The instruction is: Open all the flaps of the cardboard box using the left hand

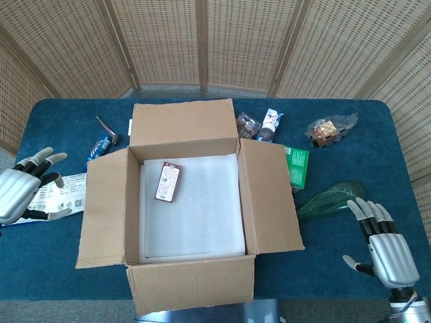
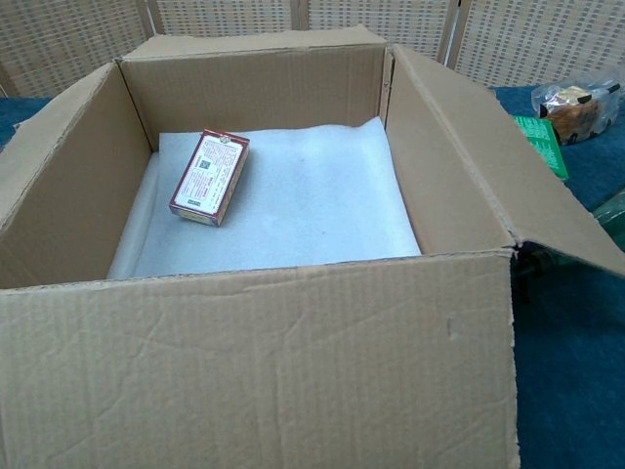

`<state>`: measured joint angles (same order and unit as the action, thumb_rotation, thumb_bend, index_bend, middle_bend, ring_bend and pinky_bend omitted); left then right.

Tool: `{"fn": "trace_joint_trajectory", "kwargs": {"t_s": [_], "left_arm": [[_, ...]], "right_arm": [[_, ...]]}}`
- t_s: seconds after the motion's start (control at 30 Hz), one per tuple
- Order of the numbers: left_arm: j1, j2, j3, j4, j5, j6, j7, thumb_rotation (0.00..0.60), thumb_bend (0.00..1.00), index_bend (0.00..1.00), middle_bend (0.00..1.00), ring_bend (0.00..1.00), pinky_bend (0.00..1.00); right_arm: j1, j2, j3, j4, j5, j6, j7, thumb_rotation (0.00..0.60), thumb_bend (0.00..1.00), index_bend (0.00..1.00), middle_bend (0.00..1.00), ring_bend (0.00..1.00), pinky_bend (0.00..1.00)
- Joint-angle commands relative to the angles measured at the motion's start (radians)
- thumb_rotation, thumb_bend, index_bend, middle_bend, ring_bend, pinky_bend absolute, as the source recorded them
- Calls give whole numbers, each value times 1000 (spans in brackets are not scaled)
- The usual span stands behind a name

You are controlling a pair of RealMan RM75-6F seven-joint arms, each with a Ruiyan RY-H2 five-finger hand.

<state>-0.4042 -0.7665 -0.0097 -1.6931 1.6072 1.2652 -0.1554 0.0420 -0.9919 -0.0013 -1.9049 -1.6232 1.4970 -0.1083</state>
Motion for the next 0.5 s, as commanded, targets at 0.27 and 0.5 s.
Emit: {"fn": "trace_joint_trajectory", "kwargs": {"t_s": [0.27, 0.5], "left_arm": [[189, -159, 17, 185, -11, 260, 25, 600, 0, 0, 0, 0, 90], [306, -276, 28, 231, -80, 347, 5, 600, 0, 0, 0, 0, 58]], "right_arm": [[0, -11, 19, 10, 63, -10, -37, 600, 0, 0, 0, 0, 0], [-4, -10, 24, 12, 65, 1, -32, 600, 0, 0, 0, 0, 0]]}}
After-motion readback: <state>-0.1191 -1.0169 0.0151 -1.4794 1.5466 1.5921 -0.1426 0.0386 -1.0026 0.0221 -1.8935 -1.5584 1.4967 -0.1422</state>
